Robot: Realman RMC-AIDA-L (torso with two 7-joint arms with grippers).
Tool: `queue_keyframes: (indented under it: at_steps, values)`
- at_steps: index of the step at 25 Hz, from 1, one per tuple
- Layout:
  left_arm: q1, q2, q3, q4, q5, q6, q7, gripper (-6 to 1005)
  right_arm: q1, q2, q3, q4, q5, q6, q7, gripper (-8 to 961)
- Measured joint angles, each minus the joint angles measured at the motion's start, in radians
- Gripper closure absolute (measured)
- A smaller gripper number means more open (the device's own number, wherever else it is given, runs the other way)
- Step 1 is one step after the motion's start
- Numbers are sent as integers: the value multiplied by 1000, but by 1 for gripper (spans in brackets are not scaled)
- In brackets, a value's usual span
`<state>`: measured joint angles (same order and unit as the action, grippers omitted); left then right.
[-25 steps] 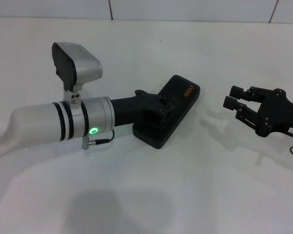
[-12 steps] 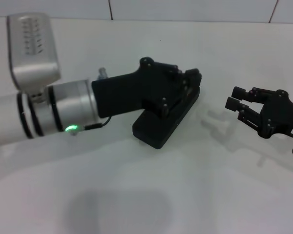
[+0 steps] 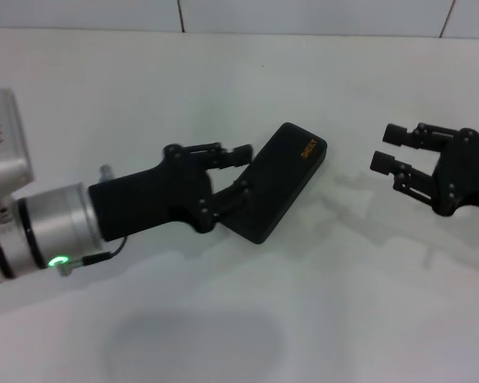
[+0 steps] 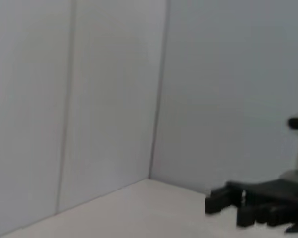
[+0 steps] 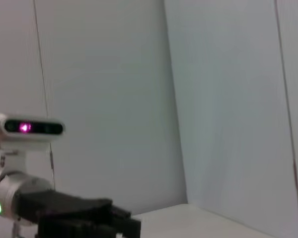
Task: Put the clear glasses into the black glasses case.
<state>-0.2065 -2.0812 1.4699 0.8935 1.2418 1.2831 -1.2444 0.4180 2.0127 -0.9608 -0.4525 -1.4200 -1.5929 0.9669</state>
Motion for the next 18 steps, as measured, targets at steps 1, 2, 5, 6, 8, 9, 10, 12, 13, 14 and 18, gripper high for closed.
queue_keyframes:
  at_steps: [1,2,5,6,8,9,10,12,13,14,18]
  values:
    - [5,2,-9,-8,2,4,-6,631,-1,0,0,-23,-9,9,30,610]
    - [8,6,-19,-16,7,10,-16,609,-1,0,-1,-33,-14,13,44,610]
    - [11,16,-31,-29,13,21,-28,542,3,2,-1,-116,-103,34,122,502]
    - [13,25,-36,-40,15,34,-29,519,5,4,-3,-133,-127,35,132,466]
    - [14,26,-40,-44,17,40,-25,474,10,7,-27,-167,-168,35,147,394]
    - [15,27,-42,-45,21,43,-19,452,11,7,-45,-177,-174,38,152,349]
    - [16,26,-44,-45,29,49,-10,430,12,6,-60,-185,-177,43,157,304]
    - [19,23,-45,-40,49,70,17,385,12,7,-78,-195,-179,58,171,214]
    - [19,22,-45,-38,55,86,32,345,11,6,-88,-197,-180,61,179,169]
    - [20,21,-45,-38,59,102,47,304,11,6,-100,-203,-181,58,180,165]
    - [19,25,-49,-38,61,163,84,170,2,7,-125,-256,-180,39,173,151]
